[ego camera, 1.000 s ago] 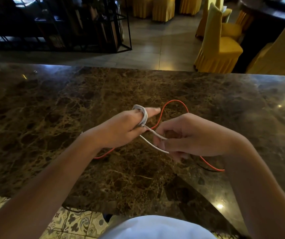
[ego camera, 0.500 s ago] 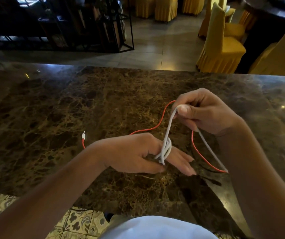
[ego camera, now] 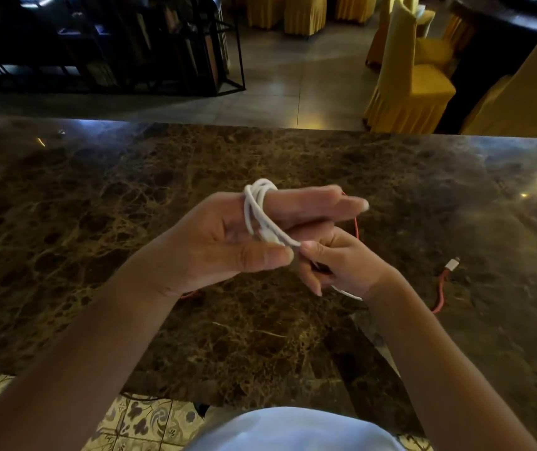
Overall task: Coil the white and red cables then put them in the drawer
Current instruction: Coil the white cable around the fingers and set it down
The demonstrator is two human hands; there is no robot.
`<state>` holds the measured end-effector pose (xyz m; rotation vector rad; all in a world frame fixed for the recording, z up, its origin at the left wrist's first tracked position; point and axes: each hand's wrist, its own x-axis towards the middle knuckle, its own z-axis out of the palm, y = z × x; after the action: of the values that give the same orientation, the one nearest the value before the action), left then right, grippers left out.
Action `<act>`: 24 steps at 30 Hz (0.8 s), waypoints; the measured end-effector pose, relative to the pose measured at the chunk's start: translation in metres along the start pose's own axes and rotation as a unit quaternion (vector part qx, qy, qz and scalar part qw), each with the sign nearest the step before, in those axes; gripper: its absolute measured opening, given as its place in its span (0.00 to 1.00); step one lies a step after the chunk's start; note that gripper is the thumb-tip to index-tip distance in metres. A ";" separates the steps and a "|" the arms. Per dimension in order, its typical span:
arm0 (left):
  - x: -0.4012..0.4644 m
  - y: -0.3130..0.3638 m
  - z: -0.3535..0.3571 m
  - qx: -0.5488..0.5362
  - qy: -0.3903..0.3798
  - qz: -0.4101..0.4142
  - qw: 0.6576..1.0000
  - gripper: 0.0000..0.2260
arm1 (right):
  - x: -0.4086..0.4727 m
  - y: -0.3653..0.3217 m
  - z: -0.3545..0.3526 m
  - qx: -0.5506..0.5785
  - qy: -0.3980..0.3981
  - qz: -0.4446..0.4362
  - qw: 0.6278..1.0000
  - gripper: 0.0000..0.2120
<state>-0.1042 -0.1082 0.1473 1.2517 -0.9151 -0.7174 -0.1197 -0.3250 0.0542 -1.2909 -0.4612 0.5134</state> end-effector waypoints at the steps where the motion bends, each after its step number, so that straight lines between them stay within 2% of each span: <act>1: 0.000 0.001 -0.003 0.000 0.019 0.004 1.000 0.25 | -0.003 0.003 -0.001 0.011 -0.001 0.006 1.000 0.20; 11: 0.006 -0.004 -0.009 0.101 0.078 -0.004 0.992 0.27 | -0.011 0.021 -0.006 0.012 0.050 0.046 0.998 0.16; 13: 0.004 -0.005 -0.006 0.112 0.074 -0.003 0.991 0.25 | -0.010 0.024 -0.004 0.006 0.064 0.042 0.997 0.13; 15: 0.001 -0.005 -0.001 0.127 0.055 -0.001 0.990 0.23 | -0.007 0.027 -0.002 -0.007 0.079 0.031 0.996 0.15; 17: 0.000 -0.004 0.004 0.126 0.038 0.004 0.991 0.22 | -0.003 0.031 0.001 -0.015 0.094 0.020 0.995 0.19; 21: 0.000 -0.005 0.008 0.118 0.063 0.023 0.991 0.20 | 0.001 0.035 0.007 -0.005 0.134 -0.014 0.991 0.17; 24: 0.000 -0.004 0.011 0.043 0.079 0.031 0.995 0.19 | 0.006 0.033 0.006 0.031 0.128 -0.030 0.991 0.16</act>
<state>-0.1140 -0.1141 0.1445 1.3299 -0.8574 -0.5272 -0.1215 -0.3103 0.0231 -1.2589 -0.2669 0.3034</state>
